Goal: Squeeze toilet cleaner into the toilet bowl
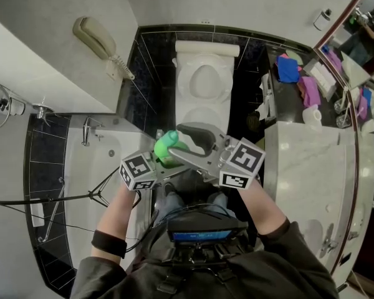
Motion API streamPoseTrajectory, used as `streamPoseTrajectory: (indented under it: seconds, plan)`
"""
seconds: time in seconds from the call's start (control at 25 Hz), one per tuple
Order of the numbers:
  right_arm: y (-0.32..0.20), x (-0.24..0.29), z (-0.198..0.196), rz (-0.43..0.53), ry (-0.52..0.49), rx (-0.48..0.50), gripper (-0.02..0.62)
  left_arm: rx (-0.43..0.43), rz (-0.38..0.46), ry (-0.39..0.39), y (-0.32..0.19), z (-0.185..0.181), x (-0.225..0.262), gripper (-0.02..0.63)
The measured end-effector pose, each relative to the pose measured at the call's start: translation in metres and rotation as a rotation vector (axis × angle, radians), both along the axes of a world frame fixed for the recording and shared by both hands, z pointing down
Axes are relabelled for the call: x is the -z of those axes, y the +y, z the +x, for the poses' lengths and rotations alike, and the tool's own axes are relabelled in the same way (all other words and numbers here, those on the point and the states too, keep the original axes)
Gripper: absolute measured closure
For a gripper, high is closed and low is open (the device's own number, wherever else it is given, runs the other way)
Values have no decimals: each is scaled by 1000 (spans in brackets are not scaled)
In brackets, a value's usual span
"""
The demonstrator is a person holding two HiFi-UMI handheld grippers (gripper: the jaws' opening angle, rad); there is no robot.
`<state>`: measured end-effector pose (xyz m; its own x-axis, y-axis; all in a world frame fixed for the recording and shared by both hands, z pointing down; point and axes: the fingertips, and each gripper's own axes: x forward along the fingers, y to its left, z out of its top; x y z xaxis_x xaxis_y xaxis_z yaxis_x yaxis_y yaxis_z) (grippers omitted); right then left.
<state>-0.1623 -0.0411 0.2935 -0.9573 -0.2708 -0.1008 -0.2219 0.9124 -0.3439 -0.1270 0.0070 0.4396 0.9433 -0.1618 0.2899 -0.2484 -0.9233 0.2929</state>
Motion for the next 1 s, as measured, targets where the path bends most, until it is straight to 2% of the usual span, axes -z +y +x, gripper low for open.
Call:
streamPoseTrajectory:
  seconds: [0.36,0.48,0.56,1.0]
  plan:
    - [3,5,-13,27,3,83,345,-58,-3,-8,7,3,-1,414]
    - [6,7,-16,17,-8,107,435,-73,0,-8,8,3,0,413]
    - [4,7,-14,16,-22,103,430,-76,6,-6,9,4,-1,414]
    - [4,2,-5,-60,-47,117,439,-5,106,-115,-4,7,-7,414]
